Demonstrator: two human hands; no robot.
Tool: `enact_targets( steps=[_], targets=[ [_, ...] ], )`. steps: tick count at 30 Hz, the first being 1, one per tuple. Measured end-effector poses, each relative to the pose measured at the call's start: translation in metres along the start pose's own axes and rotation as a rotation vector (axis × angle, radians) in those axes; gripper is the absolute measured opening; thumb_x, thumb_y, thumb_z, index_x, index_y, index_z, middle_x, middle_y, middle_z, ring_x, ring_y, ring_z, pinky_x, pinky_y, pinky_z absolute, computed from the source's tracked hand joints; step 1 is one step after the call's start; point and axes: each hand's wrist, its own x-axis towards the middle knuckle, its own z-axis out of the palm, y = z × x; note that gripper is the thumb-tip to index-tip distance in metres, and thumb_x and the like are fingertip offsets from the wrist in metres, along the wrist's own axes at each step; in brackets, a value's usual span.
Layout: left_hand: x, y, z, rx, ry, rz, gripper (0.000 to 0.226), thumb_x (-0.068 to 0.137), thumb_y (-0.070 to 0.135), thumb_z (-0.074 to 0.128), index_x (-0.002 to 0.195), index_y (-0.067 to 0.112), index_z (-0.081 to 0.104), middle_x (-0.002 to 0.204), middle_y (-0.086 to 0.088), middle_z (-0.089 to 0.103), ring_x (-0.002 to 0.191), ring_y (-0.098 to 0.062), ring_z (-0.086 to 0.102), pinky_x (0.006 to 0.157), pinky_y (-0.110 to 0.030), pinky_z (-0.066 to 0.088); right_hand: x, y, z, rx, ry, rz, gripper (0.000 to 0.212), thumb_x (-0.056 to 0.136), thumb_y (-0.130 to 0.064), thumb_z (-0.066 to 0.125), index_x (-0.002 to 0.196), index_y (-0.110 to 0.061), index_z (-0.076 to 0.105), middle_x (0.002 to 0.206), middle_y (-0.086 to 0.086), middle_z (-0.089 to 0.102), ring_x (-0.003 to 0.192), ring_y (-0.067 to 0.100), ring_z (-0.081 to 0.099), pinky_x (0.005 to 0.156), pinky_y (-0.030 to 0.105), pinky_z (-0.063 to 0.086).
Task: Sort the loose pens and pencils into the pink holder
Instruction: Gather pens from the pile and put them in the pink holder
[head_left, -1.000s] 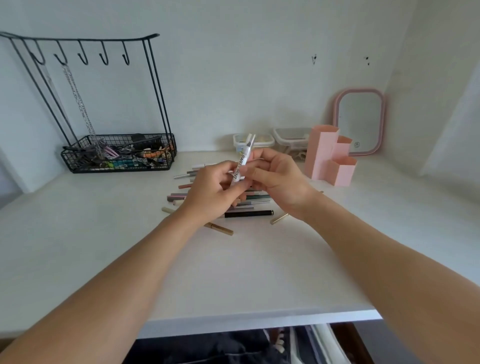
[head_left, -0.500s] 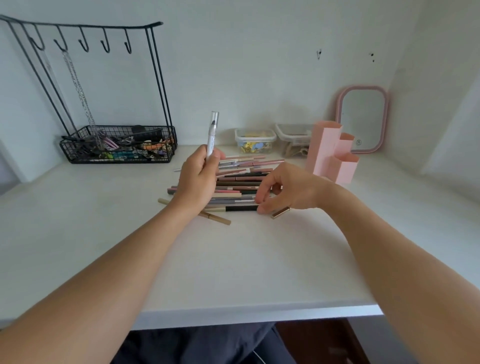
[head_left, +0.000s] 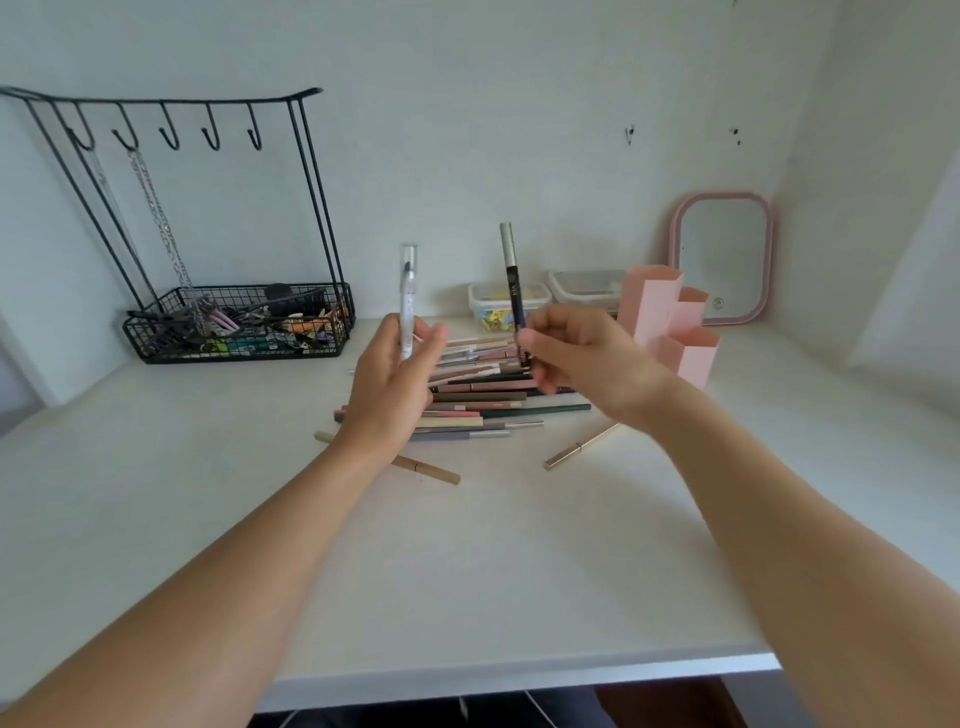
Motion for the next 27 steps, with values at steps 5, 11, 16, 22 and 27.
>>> enact_targets(
  steps=[5,11,16,22,27],
  targets=[
    [-0.012,0.012,0.013,0.012,-0.188,0.065,0.052,0.085,0.047,0.069,0.1,0.002,0.049,0.069,0.001,0.054,0.06,-0.011,0.06,0.057,-0.025,0.049,0.0,0.005,0.049,0.175,-0.124,-0.129,0.008,0.095,-0.001,0.059,0.088,0.002,0.06,0.078,0.017,0.062,0.063,0.02,0.06,0.059,0.027,0.053],
    [-0.015,0.016,0.023,0.069,-0.136,0.046,0.023,0.109,0.018,0.04,0.093,0.004,0.046,0.064,0.005,0.056,0.049,-0.002,0.06,0.046,-0.013,0.043,0.0,0.013,0.055,0.122,-0.144,-0.13,0.009,0.093,0.003,0.062,0.091,0.009,0.068,0.061,-0.001,0.067,0.052,0.008,0.062,0.049,0.015,0.044],
    [-0.009,0.005,0.016,0.207,-0.153,0.088,0.031,0.11,0.031,0.034,0.086,0.012,0.041,0.065,-0.017,0.051,0.043,-0.025,0.05,0.039,-0.032,0.04,0.005,0.007,0.031,-0.107,-0.135,-0.122,0.006,0.085,-0.001,0.073,0.091,0.0,0.074,0.073,0.007,0.072,0.06,0.004,0.064,0.059,0.015,0.047],
    [-0.007,0.002,0.014,0.098,-0.143,0.015,0.026,0.109,0.024,0.039,0.084,0.017,0.034,0.064,0.003,0.031,0.045,-0.008,0.03,0.039,-0.019,0.029,0.02,0.02,-0.018,-0.75,-0.044,-0.051,0.007,0.077,-0.013,0.078,0.084,-0.016,0.079,0.078,-0.007,0.073,0.06,-0.009,0.059,0.06,0.007,0.043],
    [-0.011,-0.001,0.01,0.075,-0.146,0.018,0.024,0.109,0.024,0.04,0.088,0.013,0.035,0.062,0.007,0.028,0.045,-0.004,0.027,0.041,-0.019,0.027,0.022,0.023,-0.029,-0.93,-0.251,0.068,0.011,0.081,-0.014,0.075,0.089,-0.02,0.079,0.087,-0.01,0.074,0.08,0.001,0.066,0.079,0.014,0.049]
  ],
)
